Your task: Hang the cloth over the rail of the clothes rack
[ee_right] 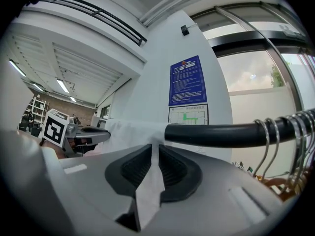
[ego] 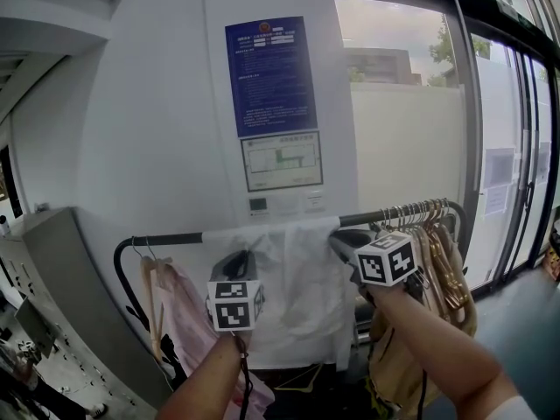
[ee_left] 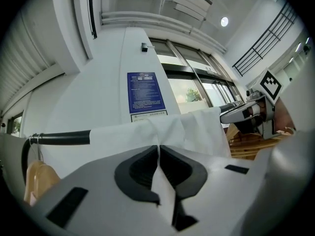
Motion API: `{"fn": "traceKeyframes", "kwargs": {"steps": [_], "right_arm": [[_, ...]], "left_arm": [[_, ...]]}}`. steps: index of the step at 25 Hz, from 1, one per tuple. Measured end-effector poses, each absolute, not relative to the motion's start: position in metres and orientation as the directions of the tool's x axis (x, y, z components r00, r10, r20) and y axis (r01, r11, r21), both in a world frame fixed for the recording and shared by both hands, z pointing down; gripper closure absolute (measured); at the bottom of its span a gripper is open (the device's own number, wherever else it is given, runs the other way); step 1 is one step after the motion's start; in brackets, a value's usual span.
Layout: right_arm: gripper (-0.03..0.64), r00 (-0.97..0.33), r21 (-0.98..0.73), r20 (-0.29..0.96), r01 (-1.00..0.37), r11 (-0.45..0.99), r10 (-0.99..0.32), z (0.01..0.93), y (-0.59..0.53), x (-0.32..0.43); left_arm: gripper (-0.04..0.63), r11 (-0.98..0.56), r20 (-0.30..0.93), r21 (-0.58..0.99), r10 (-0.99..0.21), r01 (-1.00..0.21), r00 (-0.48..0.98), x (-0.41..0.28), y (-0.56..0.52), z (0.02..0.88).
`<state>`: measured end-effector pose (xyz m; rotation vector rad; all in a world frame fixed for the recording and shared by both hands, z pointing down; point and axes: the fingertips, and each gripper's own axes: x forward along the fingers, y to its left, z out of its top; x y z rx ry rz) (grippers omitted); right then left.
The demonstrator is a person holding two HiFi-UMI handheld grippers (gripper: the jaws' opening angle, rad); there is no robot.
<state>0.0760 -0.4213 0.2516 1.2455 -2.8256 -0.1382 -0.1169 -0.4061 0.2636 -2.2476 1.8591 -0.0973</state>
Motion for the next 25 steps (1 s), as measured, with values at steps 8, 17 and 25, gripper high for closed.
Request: {"fn": "traceKeyframes", "kwargs": {"steps": [8, 17, 25], "right_arm": [[0.517, -0.65, 0.092, 0.008, -0.757, 0.647, -0.76, 0.249, -0.421, 0.089], [0.612, -0.634, 0.119, -0.013, -0.769, 0.628, -0.773, 0.242, -0.412, 0.084], [0.612, -0.602, 0.157, -0.048, -0.793, 0.589, -0.797, 0.195, -0.407, 0.102]], "left_arm": [[0.583, -0.194, -0.107, -0.189, -0.97, -0.963, 0.217, -0.115, -0.395, 0.258], [0.586, -0.221, -0.101, -0.167, -0.965, -0.961, 0.24, -0.114, -0.387, 0.253], [0.586, -0.254, -0.134, -0.122, -0.954, -0.959, 0.27, -0.141, -0.378, 0.19]]}}
